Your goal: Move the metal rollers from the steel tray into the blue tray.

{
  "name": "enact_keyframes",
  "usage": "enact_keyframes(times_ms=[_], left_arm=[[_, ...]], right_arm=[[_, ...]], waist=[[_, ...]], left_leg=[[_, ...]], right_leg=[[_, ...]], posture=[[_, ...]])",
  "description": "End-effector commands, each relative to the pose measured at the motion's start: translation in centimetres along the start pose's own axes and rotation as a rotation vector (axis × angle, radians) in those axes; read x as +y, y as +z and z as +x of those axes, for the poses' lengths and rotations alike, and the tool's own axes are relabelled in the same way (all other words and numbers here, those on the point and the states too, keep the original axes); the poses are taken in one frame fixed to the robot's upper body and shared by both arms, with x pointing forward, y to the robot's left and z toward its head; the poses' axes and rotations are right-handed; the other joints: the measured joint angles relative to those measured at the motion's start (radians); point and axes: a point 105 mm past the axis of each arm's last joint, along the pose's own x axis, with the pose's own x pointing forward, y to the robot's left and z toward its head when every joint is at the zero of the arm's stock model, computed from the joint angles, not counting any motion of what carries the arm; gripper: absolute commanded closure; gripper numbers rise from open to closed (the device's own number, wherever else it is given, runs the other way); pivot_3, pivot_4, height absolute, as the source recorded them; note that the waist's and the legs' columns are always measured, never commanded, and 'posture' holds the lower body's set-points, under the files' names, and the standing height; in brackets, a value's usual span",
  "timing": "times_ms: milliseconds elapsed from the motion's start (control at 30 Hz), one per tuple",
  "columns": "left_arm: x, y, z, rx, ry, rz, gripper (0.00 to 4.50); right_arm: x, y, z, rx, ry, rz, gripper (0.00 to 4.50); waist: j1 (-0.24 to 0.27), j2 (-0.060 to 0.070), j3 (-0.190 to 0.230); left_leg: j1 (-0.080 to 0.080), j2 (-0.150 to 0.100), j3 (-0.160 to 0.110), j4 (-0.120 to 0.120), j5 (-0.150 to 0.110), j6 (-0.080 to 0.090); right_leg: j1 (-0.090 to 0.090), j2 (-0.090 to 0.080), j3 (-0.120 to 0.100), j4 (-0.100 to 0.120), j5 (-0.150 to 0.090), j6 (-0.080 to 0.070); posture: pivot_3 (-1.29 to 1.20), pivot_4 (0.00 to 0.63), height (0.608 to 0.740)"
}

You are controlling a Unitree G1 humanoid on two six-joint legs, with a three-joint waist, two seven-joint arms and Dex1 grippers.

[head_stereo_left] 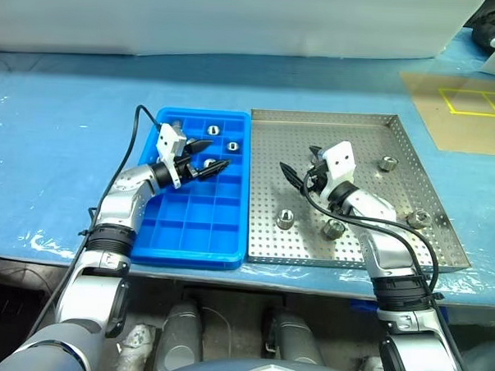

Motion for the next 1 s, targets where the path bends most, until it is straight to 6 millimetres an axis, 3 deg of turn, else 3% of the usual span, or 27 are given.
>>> enact_keyframes(times_ms=[33, 400, 533, 700, 833, 1000], left_arm=[[0.0, 1.4, 0.0, -0.03, -0.009, 0.042, 0.0], [-0.1, 1.7, 0.3, -0.037, -0.017, 0.047, 0.0], [-0.5, 3.4, 1.1, -0.071, -0.048, 0.035, 0.0], [-2.2, 6.0, 3.2, -0.099, -0.19, 0.083, 0.0], [-5.5, 7.3, 5.9, -0.085, -0.425, 0.153, 0.0], [-8.5, 6.6, 8.1, 0.004, -0.664, 0.204, 0.0]], right_arm=[[-0.2, 1.5, 0.0, -0.056, -0.01, -0.028, 0.07], [-0.4, 1.6, -0.1, -0.058, -0.02, -0.033, 0.07], [-0.8, 1.8, -0.3, -0.059, -0.026, -0.036, 0.07], [-1.3, 2.7, -1.6, -0.053, 0.023, -0.047, 0.07], [-1.4, 3.4, -4.5, 0.002, 0.128, -0.109, 0.07], [-1.3, 3.8, -7.3, 0.069, 0.152, -0.158, 0.07]], waist=[[0.0, 0.0, 0.0], [0.0, 0.0, 0.0], [0.0, 0.0, 0.0], [0.003, 0.0, 0.0], [0.007, 0.0, 0.0], [-0.015, 0.001, 0.0]], left_leg=[[0.0, 0.0, 0.0, 0.0, 0.0, 0.0], [0.0, 0.0, 0.0, 0.0, 0.0, 0.0], [0.0, 0.0, 0.0, 0.0, 0.0, 0.0], [-0.001, 0.0, 0.0, 0.001, 0.0, 0.0], [0.0, -0.001, 0.0, 0.001, 0.0, 0.001], [0.001, -0.001, 0.0, 0.002, -0.001, 0.008]], right_leg=[[0.0, 0.0, 0.0, 0.0, 0.0, 0.0], [0.0, 0.0, 0.0, 0.0, 0.0, 0.0], [0.0, 0.0, 0.0, 0.0, 0.0, 0.0], [0.0, 0.0, 0.0, 0.0, 0.0, 0.0], [0.002, -0.001, 0.001, -0.001, 0.0, 0.0], [0.003, -0.001, 0.002, -0.003, 0.0, 0.0]], posture=[[-0.17, 0.15, 0.74], [-0.18, 0.15, 0.74], [-0.19, 0.15, 0.74], [-0.23, 0.15, 0.74], [-0.29, 0.15, 0.74], [-0.39, 0.15, 0.74]])
